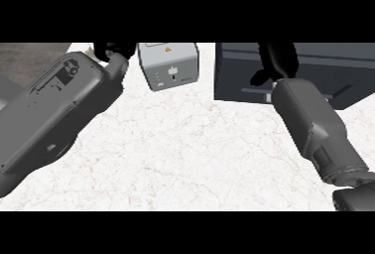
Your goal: Pick up the can, place it into the drawer and close the drawer
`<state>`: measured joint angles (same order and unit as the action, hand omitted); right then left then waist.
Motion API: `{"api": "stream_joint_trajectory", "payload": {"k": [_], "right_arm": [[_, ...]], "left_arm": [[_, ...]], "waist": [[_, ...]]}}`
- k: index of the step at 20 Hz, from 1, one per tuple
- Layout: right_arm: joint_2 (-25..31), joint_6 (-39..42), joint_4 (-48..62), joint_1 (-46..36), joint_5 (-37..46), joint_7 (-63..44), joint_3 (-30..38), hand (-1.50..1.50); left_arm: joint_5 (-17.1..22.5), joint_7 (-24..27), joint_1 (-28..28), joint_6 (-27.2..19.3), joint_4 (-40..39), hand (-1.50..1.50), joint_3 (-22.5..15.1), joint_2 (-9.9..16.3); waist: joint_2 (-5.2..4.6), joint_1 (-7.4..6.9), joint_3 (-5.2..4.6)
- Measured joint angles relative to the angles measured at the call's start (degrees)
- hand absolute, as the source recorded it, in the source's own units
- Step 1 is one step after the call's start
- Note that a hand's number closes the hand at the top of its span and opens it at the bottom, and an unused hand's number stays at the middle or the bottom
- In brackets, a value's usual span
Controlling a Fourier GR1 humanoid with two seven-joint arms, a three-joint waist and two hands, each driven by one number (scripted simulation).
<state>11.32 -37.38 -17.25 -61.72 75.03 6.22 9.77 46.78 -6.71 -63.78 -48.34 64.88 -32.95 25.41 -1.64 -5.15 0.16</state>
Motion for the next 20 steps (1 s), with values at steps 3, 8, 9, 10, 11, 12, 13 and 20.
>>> {"api": "stream_joint_trajectory", "payload": {"k": [3,8,9,10,11,12,13,20], "right_arm": [[1.2,0.3,2.2,-1.7,-0.2,0.4,0.7,-1.50],[2.4,1.8,5.4,-4.1,0.3,0.1,1.1,-1.50],[2.5,2.7,6.0,-4.7,0.2,0.6,1.2,-1.50],[2.6,3.8,6.6,-5.1,-0.2,1.6,1.5,-1.50],[2.6,4.9,7.0,-5.5,-1.1,3.0,2.3,-1.50],[2.6,5.5,7.1,-5.6,-2.2,4.9,3.3,-1.50],[2.6,6.4,7.3,-5.7,-3.6,6.3,4.5,-1.50],[2.0,13.1,7.3,-6.9,-15.4,14.6,15.7,-1.50]], "left_arm": [[-0.4,-0.3,0.6,0.3,0.9,-1.50,0.2,0.5],[-0.6,-1.6,1.4,0.5,3.4,-1.50,0.2,1.4],[-0.7,-1.7,1.5,0.5,3.5,-1.50,0.3,1.6],[-0.8,-1.9,1.6,0.5,3.9,-1.50,0.2,1.6],[-0.9,-2.1,1.6,0.4,3.9,-1.50,0.2,1.8],[-1.0,-2.1,1.9,0.3,4.1,-1.50,0.2,1.8],[-1.0,-2.3,1.9,0.3,4.7,-1.50,0.2,1.9],[-1.4,-2.7,2.9,-0.2,6.2,-1.50,0.1,2.0]], "waist": [[-0.45,-0.12,0.21],[-0.86,-0.79,0.45],[-0.97,-0.72,0.53],[-1.03,-0.78,0.59],[-1.10,-0.68,0.67],[-1.12,-0.62,0.67],[-1.05,-0.66,0.68],[-0.80,-0.06,0.67]]}}
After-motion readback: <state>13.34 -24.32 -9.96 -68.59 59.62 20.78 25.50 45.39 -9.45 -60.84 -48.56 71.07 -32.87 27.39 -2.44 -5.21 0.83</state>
